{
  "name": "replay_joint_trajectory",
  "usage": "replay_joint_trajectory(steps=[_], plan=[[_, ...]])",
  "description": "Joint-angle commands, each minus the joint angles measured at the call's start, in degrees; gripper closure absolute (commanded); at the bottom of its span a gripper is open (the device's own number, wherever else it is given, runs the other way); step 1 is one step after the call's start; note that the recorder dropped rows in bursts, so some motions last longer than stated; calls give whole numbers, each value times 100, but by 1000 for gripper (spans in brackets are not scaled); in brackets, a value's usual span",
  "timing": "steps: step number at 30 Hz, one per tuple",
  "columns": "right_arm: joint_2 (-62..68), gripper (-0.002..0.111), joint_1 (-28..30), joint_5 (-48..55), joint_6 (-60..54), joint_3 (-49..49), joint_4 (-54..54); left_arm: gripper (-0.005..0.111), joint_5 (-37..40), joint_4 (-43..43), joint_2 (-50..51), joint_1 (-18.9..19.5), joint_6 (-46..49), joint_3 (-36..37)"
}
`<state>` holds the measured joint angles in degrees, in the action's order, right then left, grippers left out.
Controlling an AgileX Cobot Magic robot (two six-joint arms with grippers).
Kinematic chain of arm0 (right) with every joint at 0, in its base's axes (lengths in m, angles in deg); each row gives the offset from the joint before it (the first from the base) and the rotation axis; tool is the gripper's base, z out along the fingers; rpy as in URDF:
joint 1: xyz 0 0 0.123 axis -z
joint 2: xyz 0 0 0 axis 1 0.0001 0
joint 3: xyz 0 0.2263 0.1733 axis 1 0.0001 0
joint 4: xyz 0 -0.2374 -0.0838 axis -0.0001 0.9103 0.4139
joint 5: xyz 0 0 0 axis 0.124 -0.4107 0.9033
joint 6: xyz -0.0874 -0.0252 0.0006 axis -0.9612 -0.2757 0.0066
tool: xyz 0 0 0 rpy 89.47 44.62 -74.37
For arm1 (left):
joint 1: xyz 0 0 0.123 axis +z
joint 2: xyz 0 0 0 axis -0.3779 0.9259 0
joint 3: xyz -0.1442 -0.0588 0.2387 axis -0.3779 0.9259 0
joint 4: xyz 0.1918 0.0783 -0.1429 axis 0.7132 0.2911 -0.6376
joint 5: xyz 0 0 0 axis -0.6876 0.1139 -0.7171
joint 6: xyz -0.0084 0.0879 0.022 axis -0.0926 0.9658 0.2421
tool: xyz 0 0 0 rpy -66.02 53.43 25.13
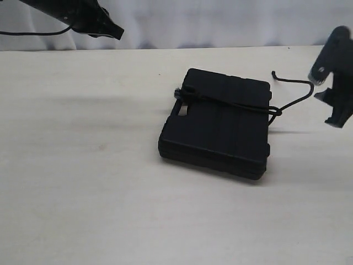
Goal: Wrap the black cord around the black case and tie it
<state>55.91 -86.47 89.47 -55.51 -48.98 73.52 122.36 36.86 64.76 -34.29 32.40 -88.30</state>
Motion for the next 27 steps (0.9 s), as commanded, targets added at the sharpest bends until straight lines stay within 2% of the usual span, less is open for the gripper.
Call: replay_joint_trajectory(steps=[1, 5, 9, 15, 21, 27], plan=[[389, 49, -550, -317, -1630, 23, 353, 107, -26, -56, -7, 6, 62, 12], [704, 49, -702, -1084, -1667, 23, 771, 107, 10, -56, -7, 6, 78, 12], [961, 49, -689, -1031, -1717, 23, 1335, 107, -48, -56, -7, 6, 90, 12], [997, 49, -669, -1384, -1717, 23, 1278, 107, -105, -56, -7, 6, 117, 12], [638, 49, -650, -974, -1717, 23, 1278, 107, -116, -56, -7, 6, 200, 12], [573, 49, -262, -760, -1717, 26, 1349, 107, -53, -56, -7, 6, 199, 12]])
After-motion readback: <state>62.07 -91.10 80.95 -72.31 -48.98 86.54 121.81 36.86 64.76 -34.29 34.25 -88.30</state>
